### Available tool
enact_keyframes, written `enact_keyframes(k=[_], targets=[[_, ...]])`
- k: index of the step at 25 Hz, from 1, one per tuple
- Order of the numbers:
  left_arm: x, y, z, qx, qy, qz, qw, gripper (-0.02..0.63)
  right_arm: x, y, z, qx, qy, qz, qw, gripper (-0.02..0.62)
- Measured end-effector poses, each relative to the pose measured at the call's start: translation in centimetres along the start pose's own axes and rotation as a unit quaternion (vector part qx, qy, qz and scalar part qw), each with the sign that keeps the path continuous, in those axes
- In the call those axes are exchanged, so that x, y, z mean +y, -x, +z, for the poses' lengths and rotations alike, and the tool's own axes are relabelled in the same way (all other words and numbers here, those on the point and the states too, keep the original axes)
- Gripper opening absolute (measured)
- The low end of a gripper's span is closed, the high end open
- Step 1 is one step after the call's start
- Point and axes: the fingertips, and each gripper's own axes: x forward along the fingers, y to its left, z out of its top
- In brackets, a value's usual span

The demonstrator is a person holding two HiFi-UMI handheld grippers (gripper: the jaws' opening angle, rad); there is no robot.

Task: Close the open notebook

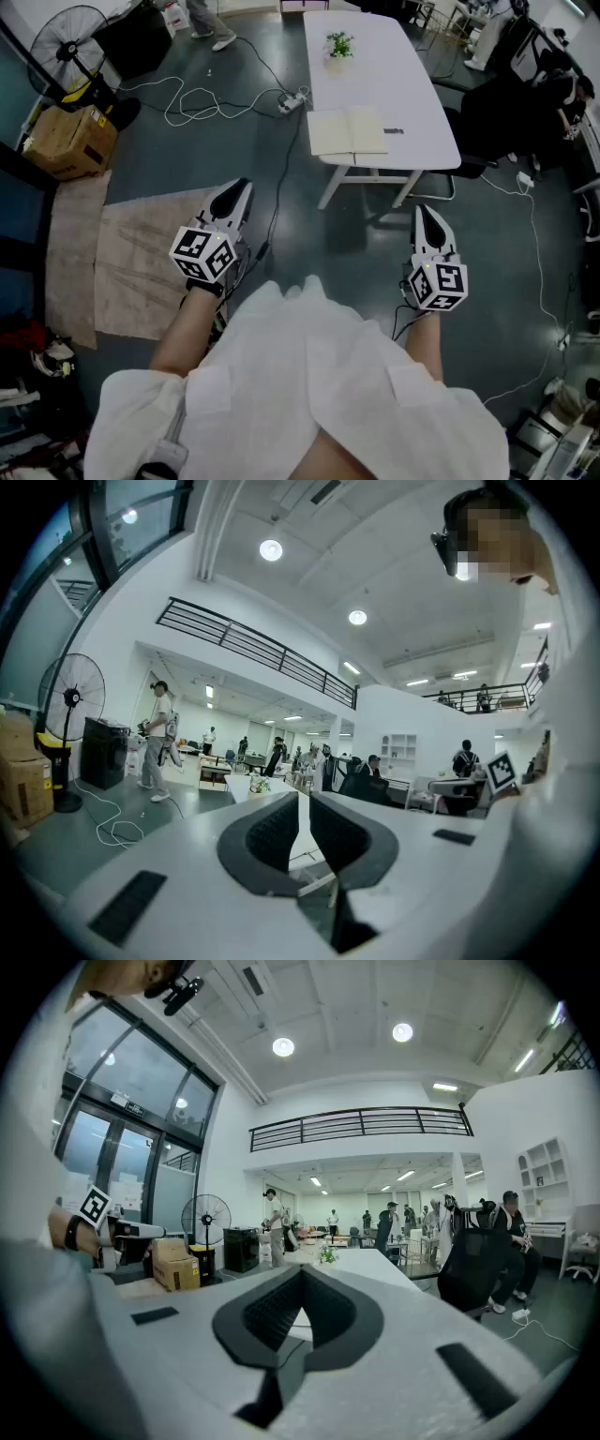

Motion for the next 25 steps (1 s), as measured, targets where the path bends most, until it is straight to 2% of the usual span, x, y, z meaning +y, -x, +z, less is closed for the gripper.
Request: enact_keyframes(k=[14, 20, 25], targets=[[1.3, -0.5, -0.8, 0.007, 0.009, -0.005, 0.9999, 0.032, 0.4, -1.2, -0.4, 0.009, 0.003, 0.001, 1.0, 0.001], [2.3, -0.5, -1.0, 0.009, 0.012, -0.003, 0.9999, 0.032, 0.8, -2.5, 0.2, -0.016, -0.032, 0.002, 0.999, 0.003], [4.0, -0.1, -0.8, 0.008, 0.013, 0.006, 0.9999, 0.032, 1.3, -3.5, -0.1, -0.013, -0.041, -0.004, 0.999, 0.005]])
